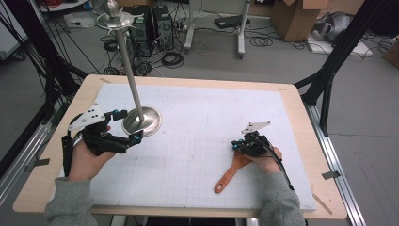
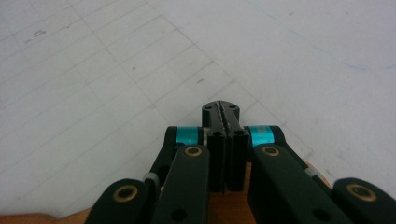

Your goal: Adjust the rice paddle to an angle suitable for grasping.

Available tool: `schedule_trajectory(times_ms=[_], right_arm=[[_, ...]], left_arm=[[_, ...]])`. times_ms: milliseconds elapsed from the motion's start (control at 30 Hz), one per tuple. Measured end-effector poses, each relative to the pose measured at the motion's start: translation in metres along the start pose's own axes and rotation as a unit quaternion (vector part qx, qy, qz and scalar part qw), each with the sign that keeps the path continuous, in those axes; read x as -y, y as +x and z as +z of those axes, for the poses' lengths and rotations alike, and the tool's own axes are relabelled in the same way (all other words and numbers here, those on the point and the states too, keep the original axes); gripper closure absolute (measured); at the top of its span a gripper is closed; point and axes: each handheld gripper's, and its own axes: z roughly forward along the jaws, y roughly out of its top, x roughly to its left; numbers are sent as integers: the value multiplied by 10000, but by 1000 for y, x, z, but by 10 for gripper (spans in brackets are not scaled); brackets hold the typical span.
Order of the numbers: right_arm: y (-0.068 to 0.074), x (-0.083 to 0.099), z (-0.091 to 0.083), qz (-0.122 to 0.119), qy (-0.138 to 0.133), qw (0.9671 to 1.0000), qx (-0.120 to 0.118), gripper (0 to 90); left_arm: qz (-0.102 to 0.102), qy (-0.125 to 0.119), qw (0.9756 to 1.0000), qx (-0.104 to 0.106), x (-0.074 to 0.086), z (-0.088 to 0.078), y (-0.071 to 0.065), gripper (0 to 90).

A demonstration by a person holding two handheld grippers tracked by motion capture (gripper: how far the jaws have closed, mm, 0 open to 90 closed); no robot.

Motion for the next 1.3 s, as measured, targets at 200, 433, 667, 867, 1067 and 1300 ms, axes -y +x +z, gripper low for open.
schedule_trajectory(times_ms=[200, 433, 667, 867, 1067, 1300], right_arm=[[-1, 8, -7, 74, 15, 10000, -8, 896], [-2, 16, -16, 103, 24, 9999, 3, 896], [2, 16, -20, -16, -51, 10000, -31, 896], [16, 19, -38, -130, -241, 9995, -175, 895], [28, 32, -44, -186, -226, 9991, -308, 895], [35, 41, -52, -326, -273, 9969, -663, 895]], left_arm=[[7, 1, 9999, 116, -3, 12, 0, 24], [11, -23, 9998, 207, -5, 22, -2, 24], [27, -26, 9997, 234, -6, 25, -1, 24], [-39, -54, 9998, 162, -6, 23, 3, 23], [-28, -108, 9999, 129, -7, 19, 3, 23], [-54, -103, 9999, 113, -7, 20, 5, 23]])
